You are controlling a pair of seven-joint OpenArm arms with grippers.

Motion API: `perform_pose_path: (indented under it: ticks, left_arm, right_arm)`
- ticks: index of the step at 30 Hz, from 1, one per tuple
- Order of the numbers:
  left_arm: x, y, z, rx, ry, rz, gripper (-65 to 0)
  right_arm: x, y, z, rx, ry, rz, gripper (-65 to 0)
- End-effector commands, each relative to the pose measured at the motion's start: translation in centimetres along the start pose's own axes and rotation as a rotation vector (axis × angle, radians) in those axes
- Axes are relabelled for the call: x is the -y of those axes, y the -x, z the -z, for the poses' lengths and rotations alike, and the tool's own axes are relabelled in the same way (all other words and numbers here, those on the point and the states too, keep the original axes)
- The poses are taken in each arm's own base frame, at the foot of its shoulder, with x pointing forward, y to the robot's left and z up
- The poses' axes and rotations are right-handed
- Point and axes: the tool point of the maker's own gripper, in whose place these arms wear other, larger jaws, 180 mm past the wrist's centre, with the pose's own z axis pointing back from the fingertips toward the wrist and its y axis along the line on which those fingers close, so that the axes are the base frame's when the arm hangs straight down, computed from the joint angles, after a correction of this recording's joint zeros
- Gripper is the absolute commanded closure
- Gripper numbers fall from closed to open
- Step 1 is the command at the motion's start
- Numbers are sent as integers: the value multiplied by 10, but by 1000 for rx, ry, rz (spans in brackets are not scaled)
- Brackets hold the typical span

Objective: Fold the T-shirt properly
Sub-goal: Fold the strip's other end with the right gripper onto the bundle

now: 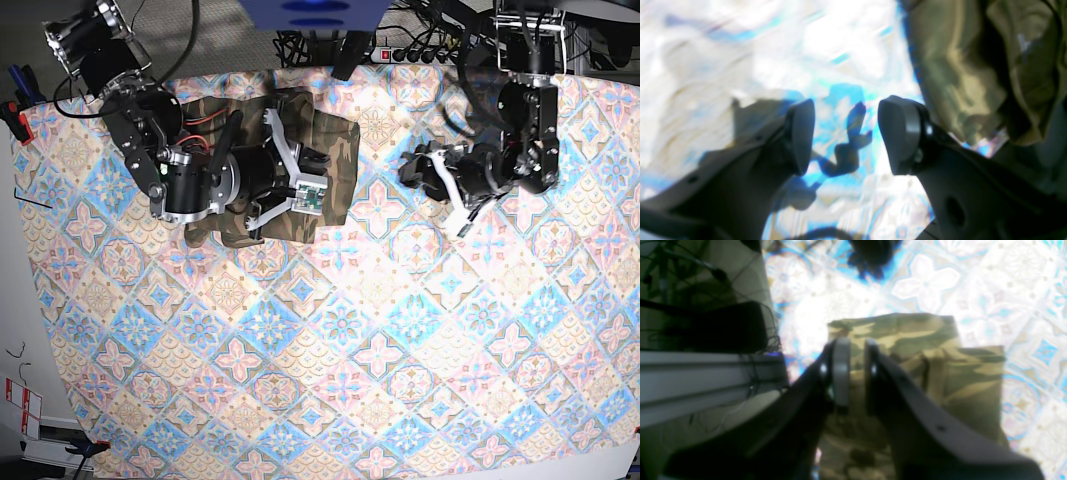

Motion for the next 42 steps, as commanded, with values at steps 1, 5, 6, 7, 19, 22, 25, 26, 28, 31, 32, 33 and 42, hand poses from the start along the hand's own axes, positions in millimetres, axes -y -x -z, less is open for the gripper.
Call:
perform_pose_path:
  ticks: [1,5,6,7,19,22,25,26,28,31,32,33,42]
  left_arm:
    - [9,-14,-5,50,18,35,-322]
    - [32,-25,-16,94,24,111,-322]
    - [39,-30,-17,113,31,123,-322]
    - [45,-34,-19,127,33,138,-324]
    - [137,-27,6,93,303,239,-322]
    - [148,-20,10,54,330,292,-296]
    - [156,-17,9,39,336,338,-132]
    - [159,-19,7,43,330,359,-54]
    - [162,-19,6,36,318,399,0]
    - [171,-6,13,-30,316,493,0]
    - [176,-2,16,-54,319,532,0]
    - [180,1,21,-79,315,589,0]
    - [182,41,38,-274,243,897,0]
  right_arm:
    - [6,-9,-6,34,16,-14,-69]
    - [25,-8,-19,56,79,26,-69]
    - [31,-6,-24,60,102,38,-69]
    - [39,-5,-30,63,129,51,-70]
    - [95,73,-114,91,466,374,-317]
    - [100,98,-134,86,538,454,-301]
    - [99,116,-148,78,585,511,-236]
    - [98,120,-150,75,593,522,-209]
    - [95,127,-153,69,602,541,-158]
    - [91,138,-156,42,619,564,-86]
    - [90,145,-158,18,634,572,-68]
    - [90,152,-160,-12,651,579,-51]
    - [66,227,-177,-297,830,741,-28]
